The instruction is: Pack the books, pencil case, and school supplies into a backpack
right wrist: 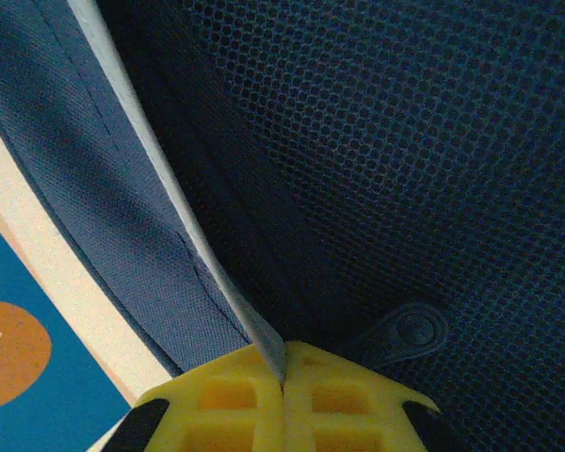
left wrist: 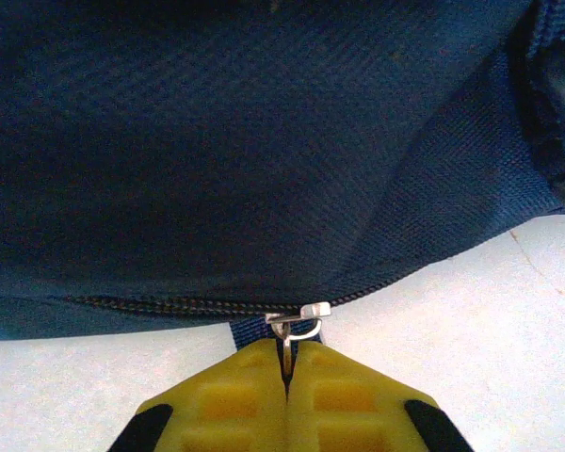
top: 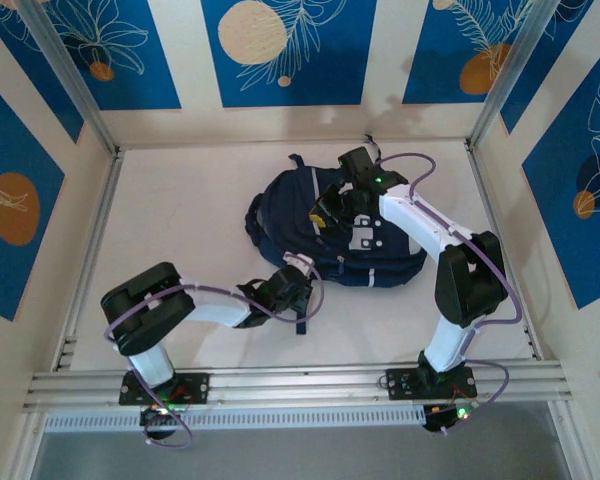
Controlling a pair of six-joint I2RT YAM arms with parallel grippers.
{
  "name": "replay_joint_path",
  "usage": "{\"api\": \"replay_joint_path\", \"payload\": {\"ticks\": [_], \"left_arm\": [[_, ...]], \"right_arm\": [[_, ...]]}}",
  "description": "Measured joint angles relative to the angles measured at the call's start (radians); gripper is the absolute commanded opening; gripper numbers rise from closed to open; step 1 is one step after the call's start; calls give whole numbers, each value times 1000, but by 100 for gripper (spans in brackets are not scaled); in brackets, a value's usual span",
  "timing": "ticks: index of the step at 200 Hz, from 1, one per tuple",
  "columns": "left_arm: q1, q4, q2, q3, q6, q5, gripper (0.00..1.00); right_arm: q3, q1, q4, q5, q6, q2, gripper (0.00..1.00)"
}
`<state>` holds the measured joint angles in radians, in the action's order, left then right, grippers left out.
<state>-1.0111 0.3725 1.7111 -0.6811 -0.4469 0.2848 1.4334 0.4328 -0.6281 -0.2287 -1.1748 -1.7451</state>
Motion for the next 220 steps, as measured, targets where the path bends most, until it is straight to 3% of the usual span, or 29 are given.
{"api": "replay_joint_path", "payload": {"ticks": [220], "left_arm": [[89, -10, -152, 133, -27, -48, 0]], "right_arm": [[206, 91, -248, 154, 324, -107, 0]]}}
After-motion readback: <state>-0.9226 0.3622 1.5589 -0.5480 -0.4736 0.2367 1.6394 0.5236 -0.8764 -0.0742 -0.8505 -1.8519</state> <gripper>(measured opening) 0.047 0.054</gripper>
